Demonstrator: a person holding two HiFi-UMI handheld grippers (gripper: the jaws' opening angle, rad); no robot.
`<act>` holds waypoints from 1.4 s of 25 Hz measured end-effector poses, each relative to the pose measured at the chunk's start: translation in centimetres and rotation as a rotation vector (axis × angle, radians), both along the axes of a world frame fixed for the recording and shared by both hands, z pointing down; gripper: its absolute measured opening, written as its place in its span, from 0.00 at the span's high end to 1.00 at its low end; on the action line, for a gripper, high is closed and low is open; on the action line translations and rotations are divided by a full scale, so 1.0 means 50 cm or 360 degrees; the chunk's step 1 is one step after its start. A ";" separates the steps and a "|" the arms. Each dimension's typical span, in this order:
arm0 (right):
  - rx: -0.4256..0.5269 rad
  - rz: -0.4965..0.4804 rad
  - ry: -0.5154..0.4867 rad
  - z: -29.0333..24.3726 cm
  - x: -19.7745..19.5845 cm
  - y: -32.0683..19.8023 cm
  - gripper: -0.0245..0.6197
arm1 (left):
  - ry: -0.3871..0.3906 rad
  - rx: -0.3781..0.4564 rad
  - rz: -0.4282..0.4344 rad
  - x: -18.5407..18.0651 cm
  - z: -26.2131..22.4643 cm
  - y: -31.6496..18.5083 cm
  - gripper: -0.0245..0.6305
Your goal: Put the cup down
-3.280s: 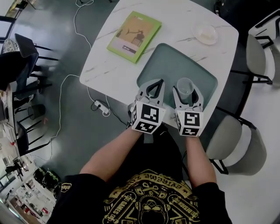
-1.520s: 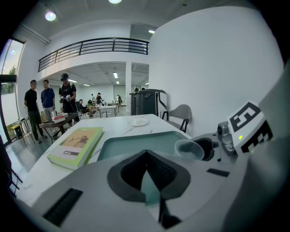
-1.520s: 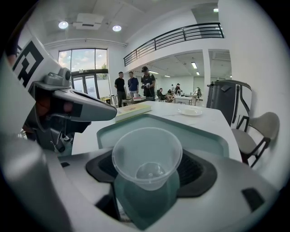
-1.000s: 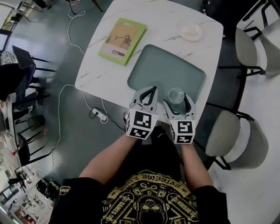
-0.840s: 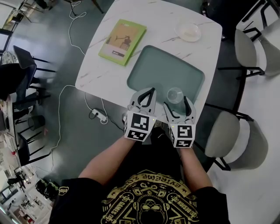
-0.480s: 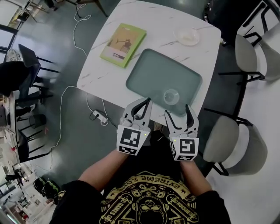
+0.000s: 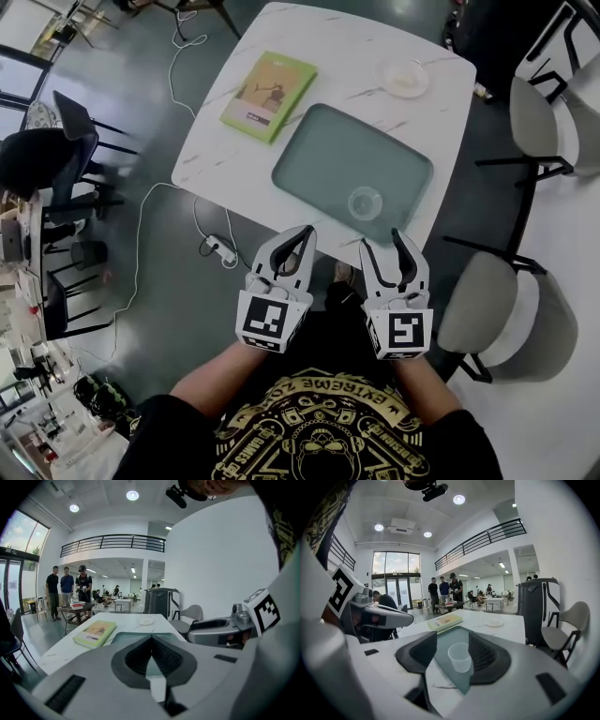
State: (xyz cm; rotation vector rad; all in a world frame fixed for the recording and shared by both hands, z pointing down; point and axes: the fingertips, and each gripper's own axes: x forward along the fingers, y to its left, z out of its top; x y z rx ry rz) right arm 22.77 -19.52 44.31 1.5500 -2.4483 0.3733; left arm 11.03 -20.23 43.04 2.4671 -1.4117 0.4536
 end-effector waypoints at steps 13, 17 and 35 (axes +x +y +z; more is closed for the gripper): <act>0.0094 -0.0001 0.0044 -0.090 -0.055 0.032 0.95 | 0.0071 0.0118 0.0136 -0.002 -0.074 0.035 0.96; 0.0095 0.0024 0.0047 -0.119 -0.082 0.055 0.95 | 0.0106 0.0094 0.0187 -0.026 -0.091 0.068 0.96; 0.0094 0.0034 0.0053 -0.207 -0.209 0.220 0.95 | 0.0253 0.0038 0.0349 -0.161 -0.116 0.239 0.96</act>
